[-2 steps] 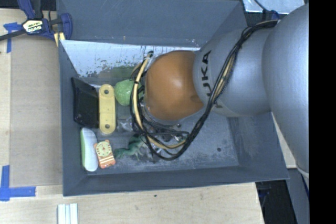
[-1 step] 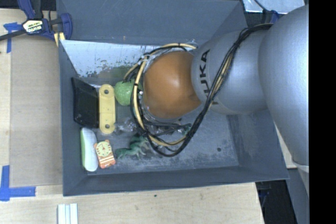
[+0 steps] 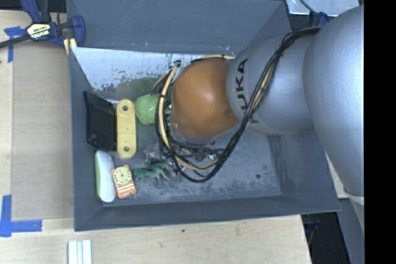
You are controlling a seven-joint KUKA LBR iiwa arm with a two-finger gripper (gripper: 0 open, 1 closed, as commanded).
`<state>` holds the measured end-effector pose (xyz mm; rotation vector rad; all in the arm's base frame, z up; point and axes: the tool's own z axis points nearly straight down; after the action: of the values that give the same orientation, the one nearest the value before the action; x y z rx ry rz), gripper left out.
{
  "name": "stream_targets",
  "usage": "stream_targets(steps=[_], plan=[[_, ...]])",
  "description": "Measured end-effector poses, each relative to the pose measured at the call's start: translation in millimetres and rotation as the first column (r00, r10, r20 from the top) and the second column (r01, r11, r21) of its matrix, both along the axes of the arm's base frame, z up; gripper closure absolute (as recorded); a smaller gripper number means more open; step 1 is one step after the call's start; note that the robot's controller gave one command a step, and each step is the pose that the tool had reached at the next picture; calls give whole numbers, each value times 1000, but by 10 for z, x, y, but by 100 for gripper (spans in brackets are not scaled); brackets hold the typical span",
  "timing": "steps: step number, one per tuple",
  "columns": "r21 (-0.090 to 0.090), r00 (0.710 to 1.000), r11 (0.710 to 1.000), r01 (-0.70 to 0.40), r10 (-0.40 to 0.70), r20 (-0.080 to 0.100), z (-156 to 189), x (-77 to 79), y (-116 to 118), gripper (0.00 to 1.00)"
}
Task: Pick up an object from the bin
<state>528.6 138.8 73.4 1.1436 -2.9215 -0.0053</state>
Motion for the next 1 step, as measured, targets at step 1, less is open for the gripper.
stream_targets(steps=[1], plan=[[0, 1000, 1000, 0, 0, 0, 2, 0, 0, 100]])
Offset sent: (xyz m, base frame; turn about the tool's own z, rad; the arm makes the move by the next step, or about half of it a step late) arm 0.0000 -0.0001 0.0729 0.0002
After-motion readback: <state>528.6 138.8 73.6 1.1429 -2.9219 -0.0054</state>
